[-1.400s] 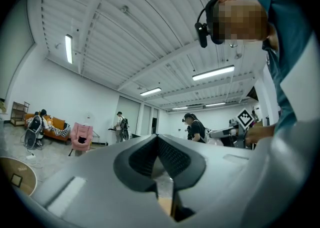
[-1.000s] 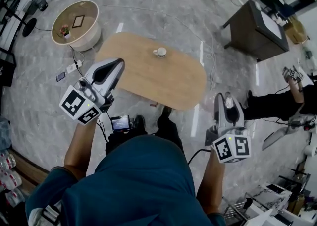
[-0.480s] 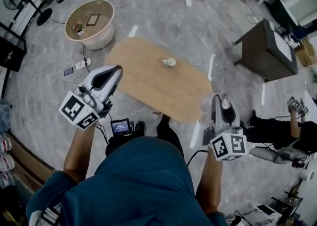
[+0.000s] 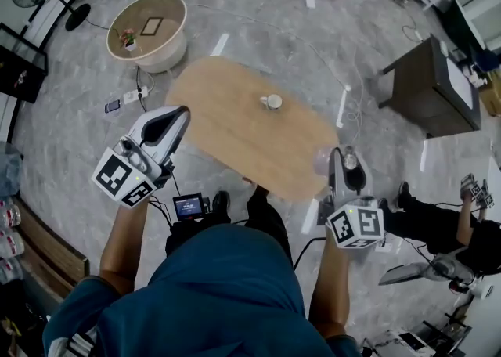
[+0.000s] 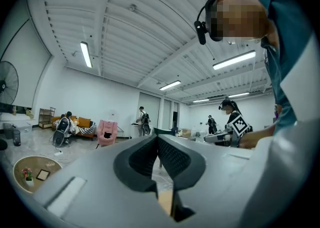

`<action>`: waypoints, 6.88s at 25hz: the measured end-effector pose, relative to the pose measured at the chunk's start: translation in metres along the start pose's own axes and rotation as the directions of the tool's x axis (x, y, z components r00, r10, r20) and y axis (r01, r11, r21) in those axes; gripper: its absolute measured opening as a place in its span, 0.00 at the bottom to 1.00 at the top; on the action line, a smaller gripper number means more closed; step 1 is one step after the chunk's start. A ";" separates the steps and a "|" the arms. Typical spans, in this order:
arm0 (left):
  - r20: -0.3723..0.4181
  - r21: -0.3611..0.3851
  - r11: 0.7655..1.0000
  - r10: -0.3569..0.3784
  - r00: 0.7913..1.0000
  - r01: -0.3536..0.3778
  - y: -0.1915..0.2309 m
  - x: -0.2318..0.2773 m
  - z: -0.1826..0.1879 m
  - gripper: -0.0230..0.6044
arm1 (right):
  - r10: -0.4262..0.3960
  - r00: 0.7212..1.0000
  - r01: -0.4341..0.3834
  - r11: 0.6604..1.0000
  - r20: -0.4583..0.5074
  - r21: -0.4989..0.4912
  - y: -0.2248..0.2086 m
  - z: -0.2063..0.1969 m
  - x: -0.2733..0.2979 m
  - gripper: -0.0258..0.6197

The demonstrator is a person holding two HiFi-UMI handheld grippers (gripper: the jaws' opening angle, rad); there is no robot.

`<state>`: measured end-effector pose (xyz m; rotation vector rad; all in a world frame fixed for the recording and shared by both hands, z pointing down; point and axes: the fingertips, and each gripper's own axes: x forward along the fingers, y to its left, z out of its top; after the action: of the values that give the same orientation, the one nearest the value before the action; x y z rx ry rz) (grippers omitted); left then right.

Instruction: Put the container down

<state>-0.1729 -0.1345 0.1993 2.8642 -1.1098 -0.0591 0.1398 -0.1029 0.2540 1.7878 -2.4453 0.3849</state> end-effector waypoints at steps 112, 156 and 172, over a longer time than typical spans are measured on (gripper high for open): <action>-0.472 -0.076 0.996 -0.071 0.879 0.039 0.051 0.305 -0.558 0.03 | 0.024 0.938 -0.016 1.000 -0.346 0.026 -0.189 -0.491 0.326 0.25; -0.443 -0.024 1.000 -0.014 0.897 0.004 0.091 0.260 -0.461 0.03 | -0.032 0.825 -0.015 0.997 -0.564 -0.079 -0.180 -0.481 0.294 0.30; -0.317 -0.028 0.999 0.022 0.948 -0.033 0.100 0.202 -0.292 0.03 | -0.054 0.942 0.021 0.994 -0.332 -0.103 -0.110 -0.265 0.239 0.28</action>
<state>-0.0732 -0.3300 0.4965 2.6987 -1.0697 0.3680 0.1494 -0.2880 0.5776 1.5773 -2.1548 0.5082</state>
